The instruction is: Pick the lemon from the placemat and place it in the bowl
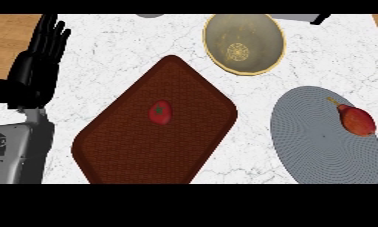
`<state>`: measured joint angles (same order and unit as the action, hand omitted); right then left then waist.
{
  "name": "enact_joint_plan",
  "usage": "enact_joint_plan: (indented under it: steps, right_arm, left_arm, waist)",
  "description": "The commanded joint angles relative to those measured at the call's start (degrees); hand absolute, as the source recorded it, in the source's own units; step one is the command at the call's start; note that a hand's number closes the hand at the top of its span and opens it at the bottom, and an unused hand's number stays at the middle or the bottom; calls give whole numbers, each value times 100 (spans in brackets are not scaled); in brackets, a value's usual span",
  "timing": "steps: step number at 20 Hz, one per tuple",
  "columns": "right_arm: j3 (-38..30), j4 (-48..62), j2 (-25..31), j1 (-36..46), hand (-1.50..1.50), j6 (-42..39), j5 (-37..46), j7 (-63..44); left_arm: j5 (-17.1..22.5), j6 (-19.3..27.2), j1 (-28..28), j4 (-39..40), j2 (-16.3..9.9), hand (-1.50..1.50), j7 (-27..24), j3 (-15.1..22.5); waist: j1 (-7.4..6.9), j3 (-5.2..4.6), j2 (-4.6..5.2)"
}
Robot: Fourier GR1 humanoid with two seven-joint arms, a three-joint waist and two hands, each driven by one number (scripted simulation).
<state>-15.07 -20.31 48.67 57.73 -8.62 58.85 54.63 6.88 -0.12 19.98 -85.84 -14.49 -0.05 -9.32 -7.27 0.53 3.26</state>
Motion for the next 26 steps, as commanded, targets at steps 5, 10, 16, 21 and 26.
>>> enact_joint_plan:
  steps: [5, 10, 16, 21, 26]
  right_arm:
    - [-342, 543, -16, 816, 150, -1159, -626, 944]
    - [-234, 781, -236, 1280, 150, -1859, -767, 811]
    - [18, 974, -577, 1926, 150, -2300, -739, 403]
    - [369, 1045, -1001, 2314, 150, -2378, -538, 178]
    - [607, 1183, -1868, 2245, 150, -1987, -432, -110]
  left_arm:
    - [-88, 62, 24, 104, 2, 0, 14, 17]
    - [-22, 36, 86, 80, -129, 0, 119, -104]
    - [-20, -27, -126, 213, -69, 0, -165, -124]
    - [-27, 17, -165, 182, -40, 0, -97, -121]
    - [-96, 113, -254, 171, 25, 0, -94, -99]
  waist:
    - [79, -16, -82]
    - [68, -25, -127]
    - [162, -48, -155]
    - [228, -50, -184]
    - [287, -50, -192]
